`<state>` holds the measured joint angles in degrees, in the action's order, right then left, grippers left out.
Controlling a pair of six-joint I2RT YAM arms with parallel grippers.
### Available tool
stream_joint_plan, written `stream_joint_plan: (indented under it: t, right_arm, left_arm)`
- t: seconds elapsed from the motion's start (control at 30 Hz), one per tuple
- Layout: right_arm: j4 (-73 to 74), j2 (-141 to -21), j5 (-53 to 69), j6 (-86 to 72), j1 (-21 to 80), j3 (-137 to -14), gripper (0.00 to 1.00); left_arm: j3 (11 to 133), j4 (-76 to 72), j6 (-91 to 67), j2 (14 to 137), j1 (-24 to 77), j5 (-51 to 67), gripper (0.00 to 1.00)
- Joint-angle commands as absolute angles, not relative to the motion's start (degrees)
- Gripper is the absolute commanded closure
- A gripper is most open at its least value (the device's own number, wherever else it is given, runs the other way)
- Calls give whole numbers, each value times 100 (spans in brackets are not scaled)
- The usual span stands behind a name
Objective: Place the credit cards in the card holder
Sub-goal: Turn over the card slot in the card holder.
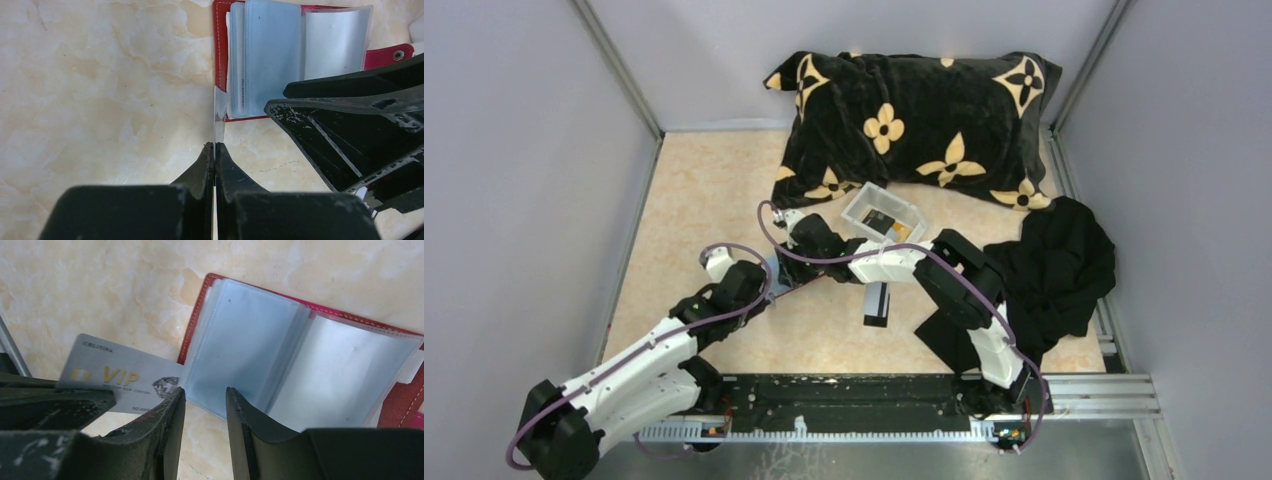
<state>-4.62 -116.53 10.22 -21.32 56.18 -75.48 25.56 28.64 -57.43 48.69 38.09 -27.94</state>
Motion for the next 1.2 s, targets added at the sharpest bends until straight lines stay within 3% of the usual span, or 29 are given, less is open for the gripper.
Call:
stream_joint_plan:
  t: [0.0,0.73,1.17]
  right_arm:
    - [-760,-11662,1105,-2168,5660,-7728,64]
    - [-1091,-10891,1307,-2335,5214,-7187,63]
    - [-3336,-10612,3314,-4372,4165,-5967,57]
  left_arm:
    - [2752,3385,-5771,4751,3762,-2776,100]
    - [3350,3061,-5244,4553,3771,-2523,100]
    - [2244,802,-5007,3825,3773,-2312,100]
